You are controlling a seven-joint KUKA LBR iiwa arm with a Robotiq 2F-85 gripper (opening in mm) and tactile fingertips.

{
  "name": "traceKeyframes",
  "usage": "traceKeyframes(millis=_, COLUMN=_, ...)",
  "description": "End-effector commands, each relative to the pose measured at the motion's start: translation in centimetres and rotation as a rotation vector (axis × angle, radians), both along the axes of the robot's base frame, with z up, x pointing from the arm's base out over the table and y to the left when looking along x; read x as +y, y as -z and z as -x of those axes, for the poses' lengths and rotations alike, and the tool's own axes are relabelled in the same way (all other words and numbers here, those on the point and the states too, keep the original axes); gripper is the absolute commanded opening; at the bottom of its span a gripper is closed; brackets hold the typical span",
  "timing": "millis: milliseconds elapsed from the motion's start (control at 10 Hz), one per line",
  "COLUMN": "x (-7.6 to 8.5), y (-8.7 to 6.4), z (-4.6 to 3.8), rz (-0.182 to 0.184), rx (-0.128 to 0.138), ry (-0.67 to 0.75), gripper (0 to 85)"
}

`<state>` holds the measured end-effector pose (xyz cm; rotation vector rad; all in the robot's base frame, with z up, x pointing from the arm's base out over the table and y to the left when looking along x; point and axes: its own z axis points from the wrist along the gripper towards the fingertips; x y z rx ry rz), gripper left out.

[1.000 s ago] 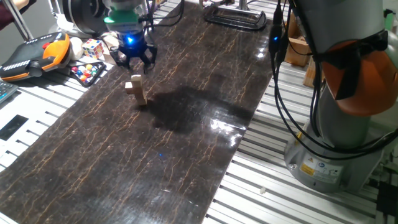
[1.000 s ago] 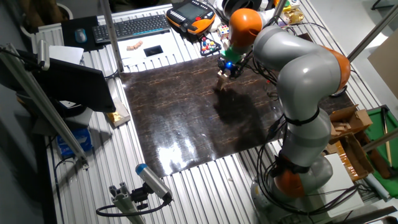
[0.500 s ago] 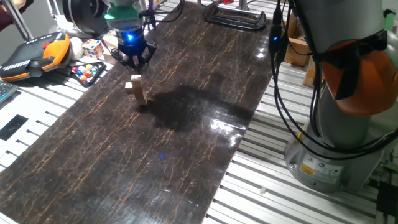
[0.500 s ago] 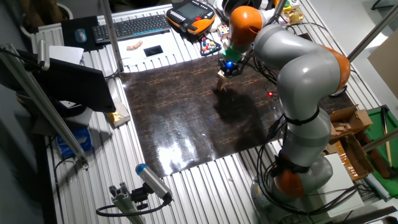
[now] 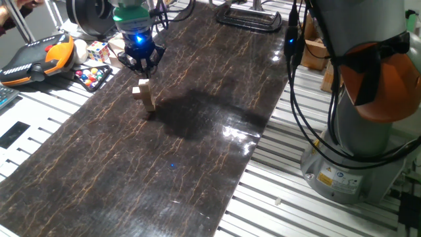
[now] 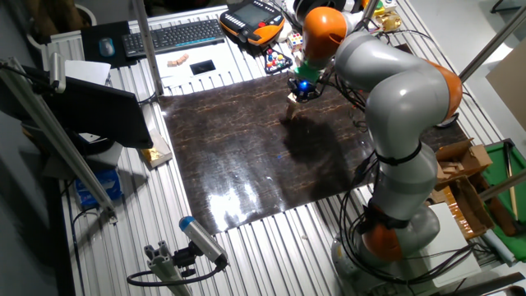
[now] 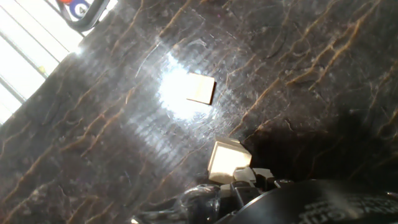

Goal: Stack the blocks in a vertical line of five

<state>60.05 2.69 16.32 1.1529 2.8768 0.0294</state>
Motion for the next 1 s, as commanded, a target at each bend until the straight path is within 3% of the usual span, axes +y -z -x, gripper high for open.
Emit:
traceKeyframes(millis=0, x=0.0, y=0.0, z=0.0, rz=-0.013, rx=0.0, ry=-0.005, gripper=1.0)
traceKeyframes(millis=200, x=0.0, y=0.0, z=0.0, rz=-0.032, rx=0.011, ry=-0.011, gripper=1.0)
traceKeyframes(millis=400, x=-0.3, y=-0.4, z=-0.24, rz=-0.019, rx=0.017, ry=0.028, gripper=1.0)
traceKeyframes(millis=700, x=-2.2, y=-1.5, z=-1.75, rz=-0.009, rx=0.008, ry=0.062, gripper=1.0)
traceKeyframes(millis=900, x=-2.7, y=-1.2, z=-2.98, rz=-0.012, rx=0.008, ry=0.104, gripper=0.7)
